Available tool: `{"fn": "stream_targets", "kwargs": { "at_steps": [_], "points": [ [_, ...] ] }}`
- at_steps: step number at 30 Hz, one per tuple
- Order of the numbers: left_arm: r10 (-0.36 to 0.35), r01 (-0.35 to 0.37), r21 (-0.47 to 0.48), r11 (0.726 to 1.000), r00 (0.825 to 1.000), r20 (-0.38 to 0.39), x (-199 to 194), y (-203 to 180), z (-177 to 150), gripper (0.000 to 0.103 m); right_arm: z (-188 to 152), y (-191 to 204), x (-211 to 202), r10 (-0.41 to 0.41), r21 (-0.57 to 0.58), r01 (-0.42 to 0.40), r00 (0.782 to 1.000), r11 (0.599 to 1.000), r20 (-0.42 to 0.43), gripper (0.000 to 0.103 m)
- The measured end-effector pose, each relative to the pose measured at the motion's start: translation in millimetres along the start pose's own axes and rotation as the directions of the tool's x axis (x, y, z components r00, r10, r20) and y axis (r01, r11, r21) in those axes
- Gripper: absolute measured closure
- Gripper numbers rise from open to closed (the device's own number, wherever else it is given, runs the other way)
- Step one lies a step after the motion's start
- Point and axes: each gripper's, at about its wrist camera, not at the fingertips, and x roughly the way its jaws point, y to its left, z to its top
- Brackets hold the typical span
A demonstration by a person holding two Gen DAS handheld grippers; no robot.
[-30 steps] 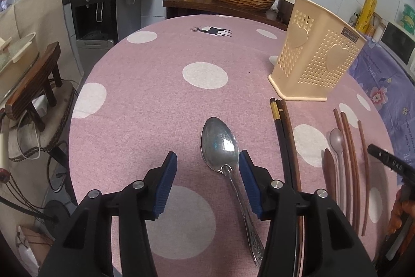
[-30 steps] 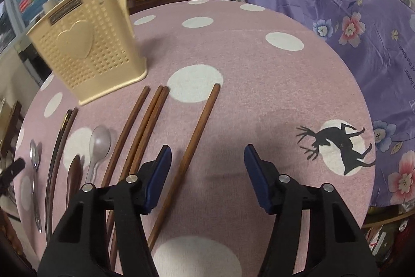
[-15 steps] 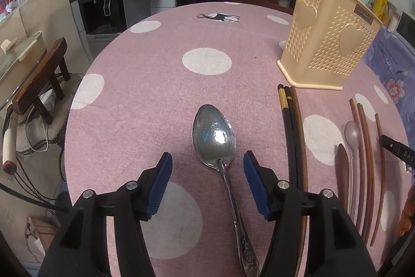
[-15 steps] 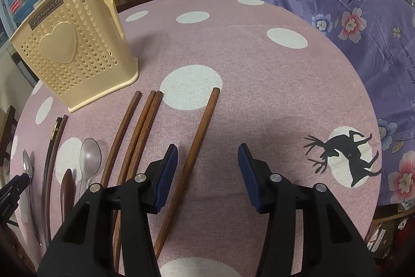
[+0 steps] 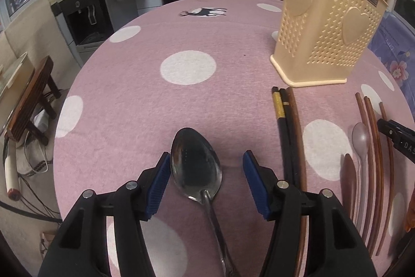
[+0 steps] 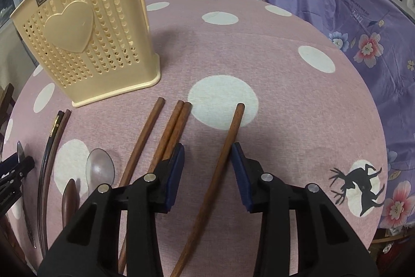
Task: Organize utensils
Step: 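Close the left tool on the silver spoon while the right tool grasps a wooden chopstick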
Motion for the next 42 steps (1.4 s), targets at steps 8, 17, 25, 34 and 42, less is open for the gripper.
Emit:
{"fn": "stream_targets", "kwargs": {
  "at_steps": [8, 17, 25, 34, 42],
  "points": [
    [-0.006, 0.006, 0.009, 1.000, 1.000, 0.008, -1, -2, -1, 0.046, 5, -1, 3, 0.000, -0.002, 0.000, 1.000, 1.000, 0.001, 0.065],
    [0.010, -0.010, 0.001, 1.000, 1.000, 0.013, -7, -6, -10, 0.037, 11, 0, 6, -0.004, 0.004, 0.004, 1.000, 1.000, 0.006, 0.070],
    [0.018, -0.018, -0.016, 1.000, 1.000, 0.022, -11, -5, -17, 0.035, 6, 1, 3, 0.000, 0.009, 0.000, 1.000, 1.000, 0.009, 0.071],
    [0.030, -0.030, 0.005, 1.000, 0.999, 0.014, -8, -8, -10, 0.035, 3, 2, 2, -0.001, 0.011, 0.001, 1.000, 1.000, 0.009, 0.070],
    [0.027, -0.026, -0.050, 0.998, 1.000, 0.010, -10, 11, -13, 0.036, 1, 2, 0, 0.003, 0.010, -0.003, 1.000, 1.000, 0.011, 0.070]
  ]
}}
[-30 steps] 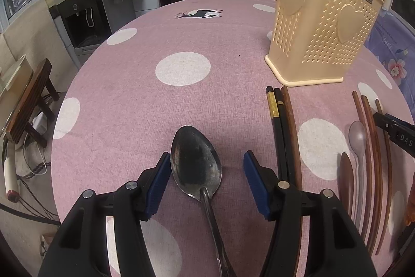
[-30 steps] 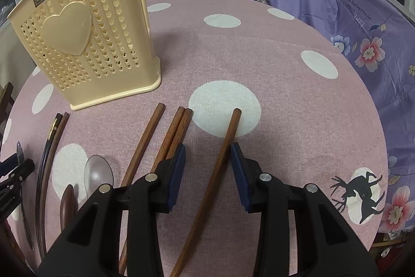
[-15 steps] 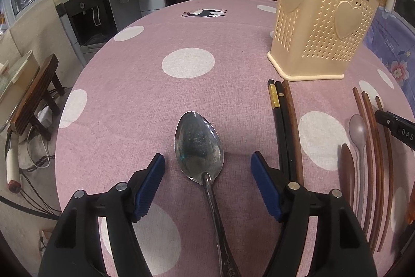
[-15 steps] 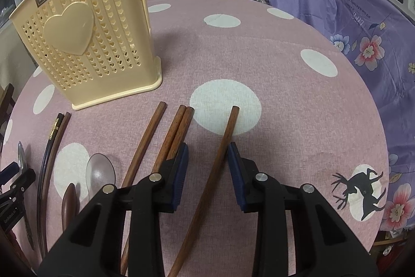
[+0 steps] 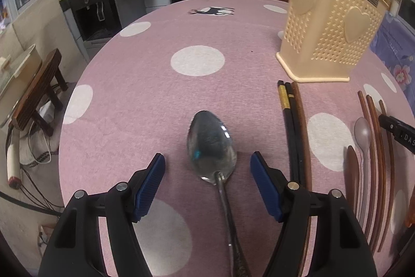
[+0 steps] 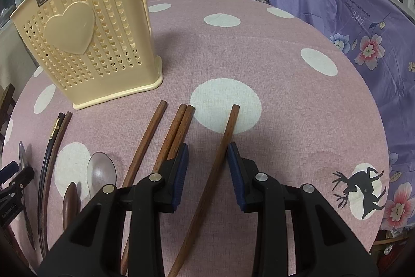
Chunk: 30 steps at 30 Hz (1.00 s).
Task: Organize utensils
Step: 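Close the left tool on the silver spoon while the right tool grasps a wooden chopstick, then lift the silver spoon and wooden chopstick and carry both toward the cream holder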
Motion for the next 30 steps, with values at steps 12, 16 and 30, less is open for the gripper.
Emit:
{"fn": "stream_targets", "kwargs": {
  "at_steps": [12, 16, 30],
  "points": [
    [0.009, -0.009, 0.005, 1.000, 1.000, -0.008, 5, -6, 10, 0.058, -1, -2, -1, 0.002, -0.006, -0.002, 1.000, 1.000, 0.001, 0.070],
    [0.012, -0.012, 0.005, 1.000, 1.000, -0.013, 5, -8, 12, 0.064, 3, -4, 1, -0.003, 0.003, 0.003, 1.000, 1.000, 0.001, 0.075],
    [-0.021, 0.021, 0.013, 1.000, 1.000, 0.021, -1, -12, 18, 0.064, 9, -13, 5, -0.008, 0.038, 0.008, 1.000, 0.999, 0.000, 0.092]
  ]
}}
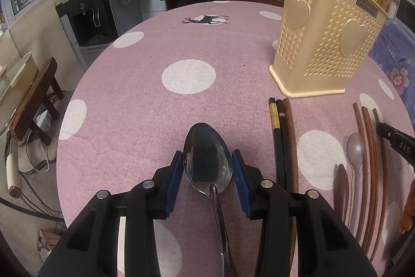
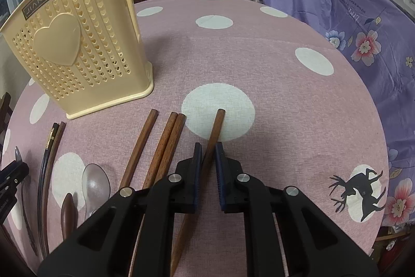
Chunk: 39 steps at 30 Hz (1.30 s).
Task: Organize utensils
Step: 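Lift the silver spoon and wooden chopstick and carry both toward the cream holder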
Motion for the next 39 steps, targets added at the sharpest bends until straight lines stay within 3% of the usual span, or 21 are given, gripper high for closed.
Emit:
{"fn": "stream_targets", "kwargs": {
  "at_steps": [8, 14, 26, 39],
  "points": [
    [-0.046, 0.047, -0.014, 0.999, 0.995, 0.088, -23, 0, 10, 0.064, 1, -7, -1, 0.077, 0.047, -0.078, 0.997, 0.996, 0.016, 0.095],
    [-0.087, 0.091, -0.016, 0.996, 0.980, 0.176, -48, 3, 17, 0.065, 4, -13, -25, 0.118, 0.063, -0.125, 0.988, 0.990, 0.101, 0.095],
    [-0.118, 0.127, -0.014, 0.992, 0.952, 0.281, -78, 8, 31, 0.065, 6, -27, -106, 0.190, 0.012, -0.204, 0.929, 0.979, 0.318, 0.095],
    [-0.148, 0.152, 0.007, 0.988, 0.943, 0.298, -86, 9, 35, 0.065, 7, -36, -139, 0.261, -0.015, -0.275, 0.892, 0.961, 0.369, 0.096]
  ]
}}
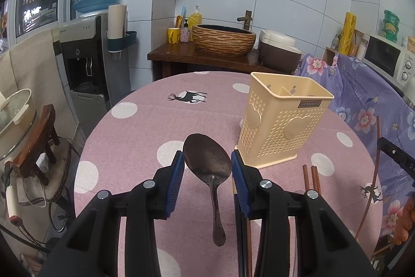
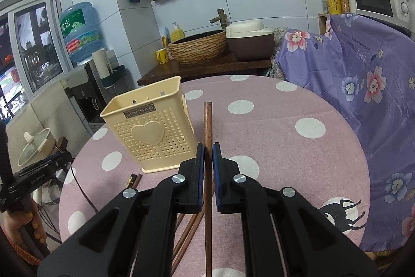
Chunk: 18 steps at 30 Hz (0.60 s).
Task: Organize utensils
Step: 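Lift the silver spoon and wooden chopstick and carry both toward the cream holder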
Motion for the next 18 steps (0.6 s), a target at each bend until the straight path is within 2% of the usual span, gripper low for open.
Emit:
{"fn": "stream_targets", "kwargs": {
  "at_steps": [12, 15, 18],
  "points": [
    [-0.056, 0.056, -0.006, 0.998, 0.998, 0.015, -14, 4, 17, 0.065, 28, -1, -25, 0.049, -0.017, -0.049, 0.998, 0.999, 0.048, 0.096],
    [-0.096, 0.096, -0.007, 0.995, 0.995, 0.036, -23, 2, 38, 0.065, 49, 6, -31, 0.087, -0.024, -0.085, 0.993, 0.996, 0.074, 0.096],
    [-0.134, 0.134, 0.007, 0.991, 0.986, 0.095, -38, -7, 71, 0.065, 83, 23, -44, 0.116, -0.063, -0.108, 0.984, 0.992, 0.137, 0.096]
  ]
}}
